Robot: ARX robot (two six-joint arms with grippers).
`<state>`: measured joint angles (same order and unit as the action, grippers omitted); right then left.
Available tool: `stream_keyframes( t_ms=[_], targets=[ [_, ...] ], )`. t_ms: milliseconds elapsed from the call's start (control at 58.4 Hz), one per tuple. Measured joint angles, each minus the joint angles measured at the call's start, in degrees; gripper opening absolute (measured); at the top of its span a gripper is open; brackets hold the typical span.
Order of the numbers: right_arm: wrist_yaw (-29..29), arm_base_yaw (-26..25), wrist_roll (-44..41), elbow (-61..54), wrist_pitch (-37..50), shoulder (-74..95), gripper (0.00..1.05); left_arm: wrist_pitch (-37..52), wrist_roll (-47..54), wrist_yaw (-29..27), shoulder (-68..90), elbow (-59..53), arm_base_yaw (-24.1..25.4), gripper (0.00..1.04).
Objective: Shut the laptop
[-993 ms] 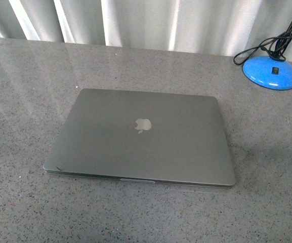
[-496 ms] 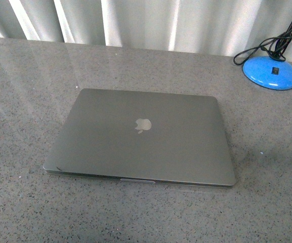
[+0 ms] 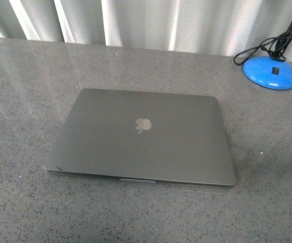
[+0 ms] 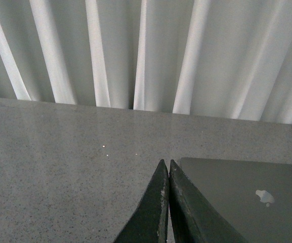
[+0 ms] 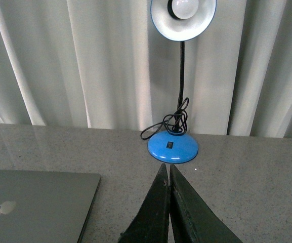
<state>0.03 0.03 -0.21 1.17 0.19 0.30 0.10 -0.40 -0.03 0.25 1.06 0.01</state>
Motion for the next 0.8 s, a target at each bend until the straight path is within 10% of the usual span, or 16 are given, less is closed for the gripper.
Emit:
stream_keyframes(
  t_ms=[154,599,805],
  targets=[
    [0.0,0.0,0.0,0.0,0.0,0.0,0.02,-0.1,0.0,0.0,0.0,0.0,0.0,0.08],
    [0.0,0.0,0.0,0.0,0.0,0.0,0.92,-0.1,0.0,0.0,-0.1,0.0,0.0,0.98],
    [0.0,0.0,0.1,0.0,0.0,0.0,0.95,-0.1,0.1,0.0,-0.1,0.0,0.0,0.98]
  ],
)
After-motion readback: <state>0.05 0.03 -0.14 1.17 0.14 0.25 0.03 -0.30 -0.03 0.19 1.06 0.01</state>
